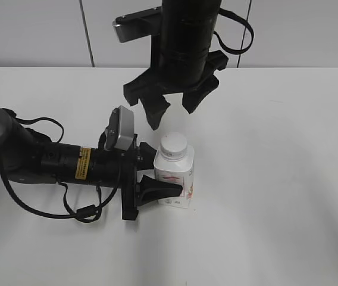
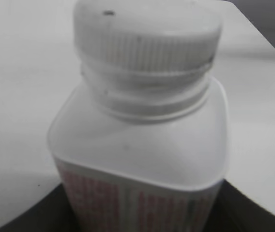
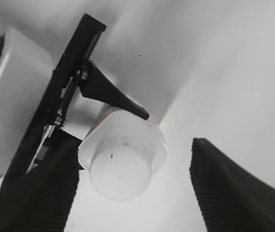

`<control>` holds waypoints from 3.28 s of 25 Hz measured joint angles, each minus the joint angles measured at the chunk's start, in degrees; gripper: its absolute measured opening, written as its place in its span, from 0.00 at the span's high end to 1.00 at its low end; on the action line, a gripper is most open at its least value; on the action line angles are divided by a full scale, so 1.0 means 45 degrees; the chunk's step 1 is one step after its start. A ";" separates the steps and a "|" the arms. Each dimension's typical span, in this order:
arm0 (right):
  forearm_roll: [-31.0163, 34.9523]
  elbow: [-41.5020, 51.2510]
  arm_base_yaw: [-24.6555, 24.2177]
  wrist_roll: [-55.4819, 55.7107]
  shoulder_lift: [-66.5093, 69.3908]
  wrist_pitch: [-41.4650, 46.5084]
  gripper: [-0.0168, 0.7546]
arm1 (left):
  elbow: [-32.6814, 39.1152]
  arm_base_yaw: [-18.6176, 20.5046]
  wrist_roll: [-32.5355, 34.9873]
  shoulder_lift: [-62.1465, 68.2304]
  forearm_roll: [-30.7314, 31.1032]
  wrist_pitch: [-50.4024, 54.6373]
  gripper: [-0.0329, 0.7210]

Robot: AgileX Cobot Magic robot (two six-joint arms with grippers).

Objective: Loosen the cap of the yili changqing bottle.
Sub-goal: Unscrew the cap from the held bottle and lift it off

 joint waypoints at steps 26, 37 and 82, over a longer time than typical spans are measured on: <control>0.1309 0.1927 0.0000 0.1888 -0.0400 -0.1043 0.25 | 0.0000 0.0000 0.0038 0.0000 0.0247 -0.0022 0.46; 0.0733 0.1927 0.0000 0.2238 -0.0213 -0.0950 0.25 | 0.0000 0.0000 0.0038 0.0000 0.0247 -0.0033 0.46; 0.0791 0.1820 0.0000 -0.9468 -0.0086 -0.0093 0.47 | 0.0000 -0.0013 0.0089 0.0000 0.0459 -0.0110 0.48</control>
